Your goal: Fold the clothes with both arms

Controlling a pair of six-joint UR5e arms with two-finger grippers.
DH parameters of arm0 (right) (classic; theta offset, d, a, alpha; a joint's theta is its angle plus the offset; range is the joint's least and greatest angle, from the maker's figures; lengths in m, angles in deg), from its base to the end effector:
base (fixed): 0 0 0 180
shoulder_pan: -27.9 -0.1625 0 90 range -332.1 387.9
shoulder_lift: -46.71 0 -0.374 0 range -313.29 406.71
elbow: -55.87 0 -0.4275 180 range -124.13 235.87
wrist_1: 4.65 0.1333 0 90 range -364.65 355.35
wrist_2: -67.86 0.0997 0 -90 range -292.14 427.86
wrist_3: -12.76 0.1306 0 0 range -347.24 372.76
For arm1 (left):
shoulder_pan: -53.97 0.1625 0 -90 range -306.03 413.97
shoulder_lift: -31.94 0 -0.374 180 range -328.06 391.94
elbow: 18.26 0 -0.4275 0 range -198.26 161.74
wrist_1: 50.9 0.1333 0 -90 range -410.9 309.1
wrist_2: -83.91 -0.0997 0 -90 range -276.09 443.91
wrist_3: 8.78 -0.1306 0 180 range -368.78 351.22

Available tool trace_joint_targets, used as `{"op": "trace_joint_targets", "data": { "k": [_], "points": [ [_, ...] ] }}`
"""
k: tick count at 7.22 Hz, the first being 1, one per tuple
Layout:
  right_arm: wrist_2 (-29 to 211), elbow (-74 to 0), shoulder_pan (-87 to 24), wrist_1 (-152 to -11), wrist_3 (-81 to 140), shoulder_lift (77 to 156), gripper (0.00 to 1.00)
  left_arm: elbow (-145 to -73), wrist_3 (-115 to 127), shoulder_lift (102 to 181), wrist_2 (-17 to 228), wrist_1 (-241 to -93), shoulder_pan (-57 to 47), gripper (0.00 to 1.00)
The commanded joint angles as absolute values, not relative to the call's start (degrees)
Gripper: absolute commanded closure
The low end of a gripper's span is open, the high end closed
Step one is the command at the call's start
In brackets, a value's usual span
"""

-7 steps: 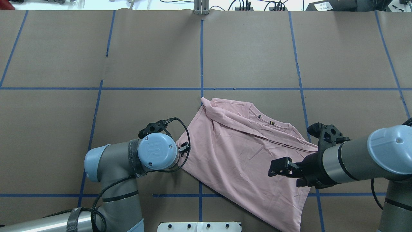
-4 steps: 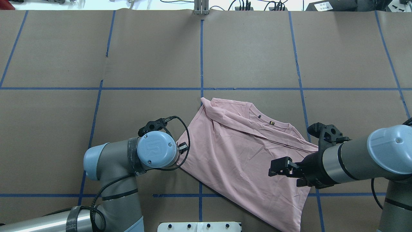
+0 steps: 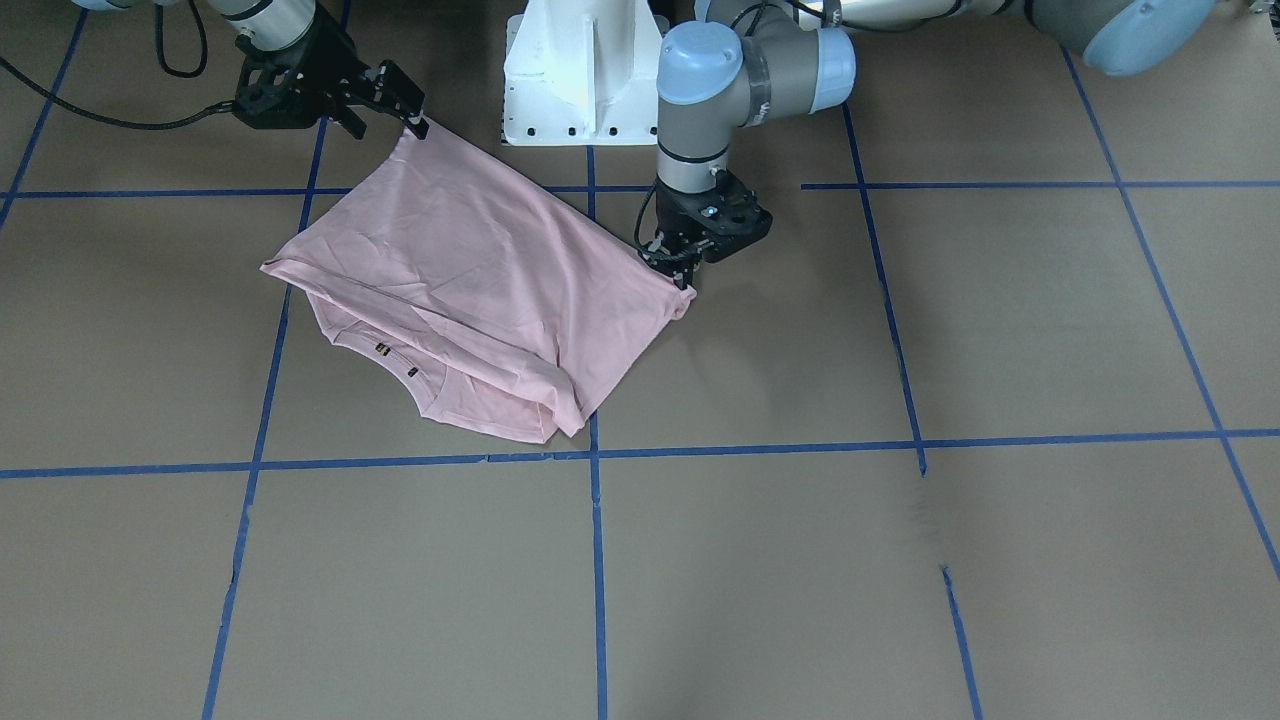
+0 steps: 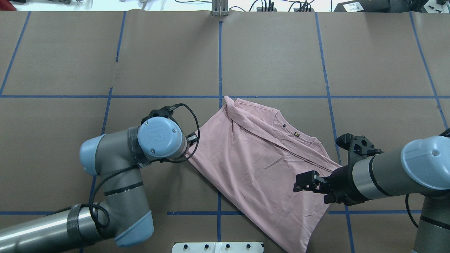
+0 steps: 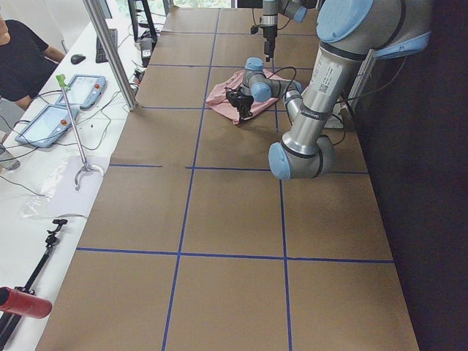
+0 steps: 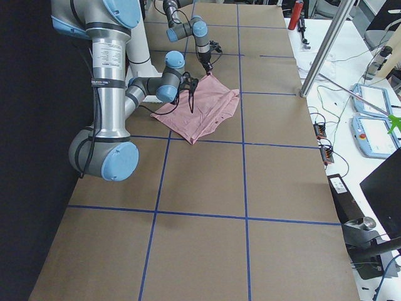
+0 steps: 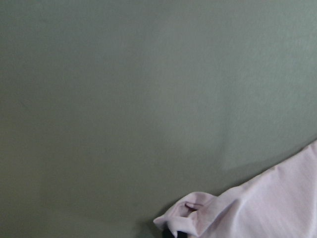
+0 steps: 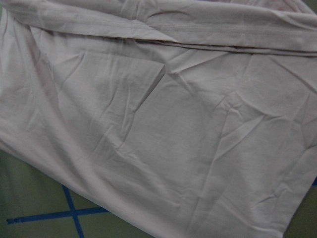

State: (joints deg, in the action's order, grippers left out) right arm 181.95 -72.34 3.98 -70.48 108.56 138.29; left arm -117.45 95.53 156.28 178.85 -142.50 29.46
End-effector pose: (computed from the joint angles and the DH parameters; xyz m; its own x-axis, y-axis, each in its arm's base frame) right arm -0.4113 -0.2700 0.2524 0.4392 0.2957 0.8483 -0.0893 0.9540 -0.2863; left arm 0.5712 -0.3946 0.1980 0.5336 -0.5139 -0.6717 0.5053 0.8306 -0.2340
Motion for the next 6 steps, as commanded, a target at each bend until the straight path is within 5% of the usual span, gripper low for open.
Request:
{"op": "trace_joint_targets", "data": {
  "k": [1,6],
  "points": [
    [181.9,-72.3,3.4,-70.5,108.6,138.2,0.00,-113.7,91.7,158.4,178.7,-144.1,23.9,1.00],
    [181.7,-67.3,0.7,-70.5,108.6,134.0,0.00,-84.1,77.2,173.4,178.5,-163.3,12.1,1.00]
  ]
}}
